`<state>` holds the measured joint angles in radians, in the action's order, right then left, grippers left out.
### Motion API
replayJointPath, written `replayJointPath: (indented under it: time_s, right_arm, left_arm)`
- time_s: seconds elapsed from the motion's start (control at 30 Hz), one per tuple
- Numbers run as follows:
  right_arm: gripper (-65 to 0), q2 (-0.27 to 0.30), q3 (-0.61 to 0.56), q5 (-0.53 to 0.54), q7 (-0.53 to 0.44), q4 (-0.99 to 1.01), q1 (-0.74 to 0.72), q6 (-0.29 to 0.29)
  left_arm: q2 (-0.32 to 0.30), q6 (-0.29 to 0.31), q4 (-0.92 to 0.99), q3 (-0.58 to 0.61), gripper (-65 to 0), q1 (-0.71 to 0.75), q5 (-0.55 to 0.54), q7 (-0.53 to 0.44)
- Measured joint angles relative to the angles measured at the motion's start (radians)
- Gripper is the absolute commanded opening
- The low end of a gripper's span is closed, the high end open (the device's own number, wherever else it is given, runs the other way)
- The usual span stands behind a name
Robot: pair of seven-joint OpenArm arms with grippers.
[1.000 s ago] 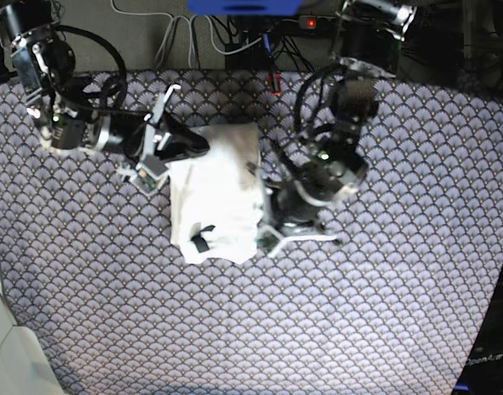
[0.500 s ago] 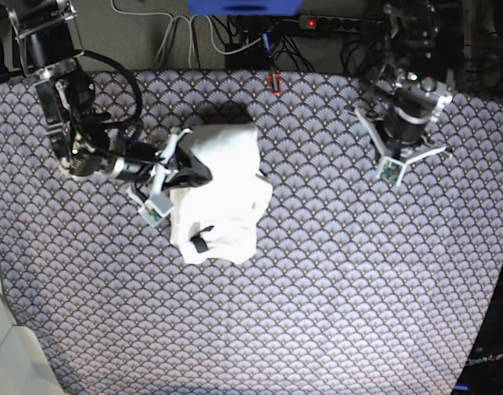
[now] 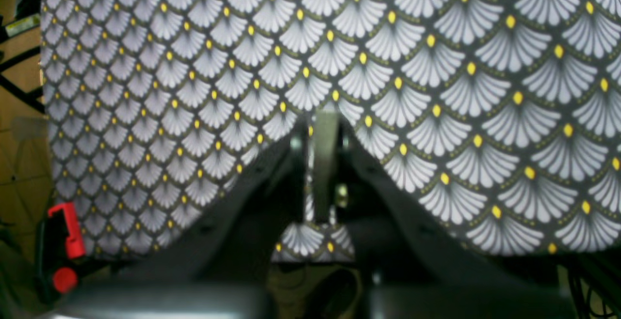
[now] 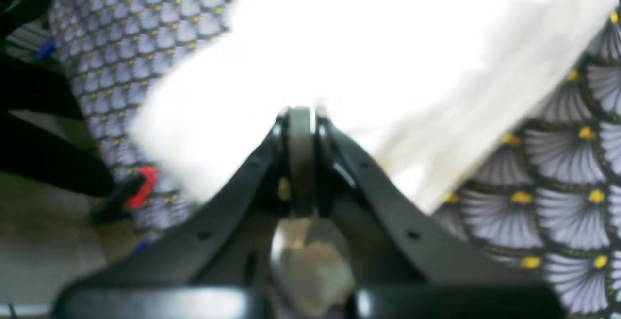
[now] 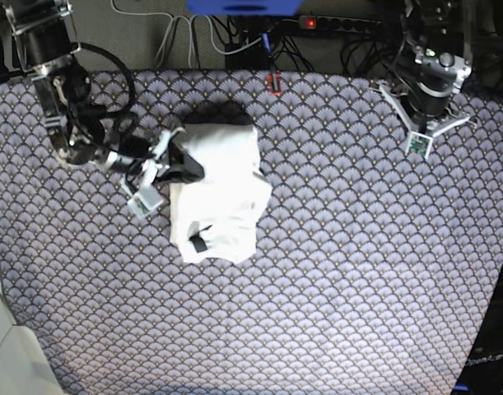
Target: Fold the T-shirt properly
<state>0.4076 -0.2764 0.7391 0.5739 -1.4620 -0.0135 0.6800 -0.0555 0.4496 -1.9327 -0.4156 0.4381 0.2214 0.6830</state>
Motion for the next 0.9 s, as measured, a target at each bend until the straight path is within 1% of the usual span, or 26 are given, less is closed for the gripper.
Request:
replayJointPath:
  time_s: [0.1,0.17,0.2,0.23,0.27,0.3,0.33,0.4,0.47,0.53,0.57,0.6,0.7,0.73,0.8,0.87,0.9]
  right_arm:
    - [-65.0,0.036,-0.001,0.013,0.001,-0.18,0.068,0.01]
    - [-65.0,0.049,0.007,0.012,-0.004,-0.294,0.116,0.003]
    - [-65.0,0.058,0.011,0.019,-0.011,-0.331,0.145,0.008]
    - [-65.0,0.069,0.015,0.019,-0.008,-0.364,0.18,-0.002]
    - [-65.0,0.08,0.026,0.02,-0.008,-0.388,0.22,-0.032]
    - [-65.0,0.086,0.046,0.013,-0.001,-0.404,0.264,-0.06]
    - [-65.0,0.095,0.063,0.003,0.003,-0.416,0.309,-0.071]
    - [-65.0,0.116,0.1,0.003,-0.003,-0.439,0.388,-0.061]
    - [-65.0,0.121,0.161,0.011,-0.015,-0.451,0.472,-0.063]
    - [-65.0,0.121,0.216,0.013,-0.02,-0.451,0.551,-0.064]
    - [-65.0,0.12,0.241,0.007,-0.008,-0.448,0.587,-0.063]
    - [-65.0,0.119,0.258,0.002,-0.001,-0.445,0.615,-0.064]
    - [-65.0,0.118,0.322,0.006,-0.019,-0.446,0.715,-0.064]
    - [-65.0,0.119,0.343,-0.011,-0.024,-0.441,0.747,-0.063]
    - [-65.0,0.099,0.362,-0.097,-0.047,-0.394,0.792,-0.064]
    - [-65.0,0.052,0.359,-0.235,-0.087,-0.295,0.808,-0.067]
    - [-65.0,0.033,0.354,-0.292,-0.118,-0.245,0.809,-0.066]
  left_arm:
    - [-0.001,0.0,-0.006,0.002,-62.4,0.024,-0.002,-0.007]
    - [-0.002,0.0,-0.005,0.006,-62.4,0.049,-0.009,-0.002]
    - [-0.004,0.0,-0.005,0.007,-62.5,0.059,-0.038,0.002]
    - [-0.009,0.0,-0.005,0.008,-62.5,0.073,-0.078,-0.001]
    - [-0.014,0.003,-0.005,0.007,-63.1,0.087,-0.123,-0.006]
    - [-0.022,0.0,-0.005,0.006,-64.5,0.103,-0.161,-0.007]
    - [-0.042,0.0,-0.005,0.006,-64.8,0.121,-0.196,-0.006]
    - [-0.086,-0.002,-0.006,0.007,-64.4,0.167,-0.263,-0.004]
    - [-0.098,-0.011,-0.003,0.008,-64.4,0.22,-0.319,-0.005]
    - [-0.113,0.001,0.011,0.013,-64.4,0.266,-0.377,-0.003]
    - [-0.118,0.006,0.023,0.013,-64.4,0.279,-0.393,-0.002]
    - [-0.121,-0.003,0.036,0.013,-64.4,0.288,-0.399,-0.002]
    - [-0.123,-0.003,0.096,0.012,-64.4,0.315,-0.423,-0.015]
    - [-0.124,-0.003,0.124,0.024,-64.4,0.318,-0.421,-0.01]
    - [-0.124,-0.006,0.195,0.054,-64.4,0.321,-0.41,-0.023]
    - [-0.126,-0.004,0.284,0.083,-64.4,0.325,-0.414,-0.087]
    - [-0.131,-0.004,0.334,0.098,-64.4,0.325,-0.416,-0.137]
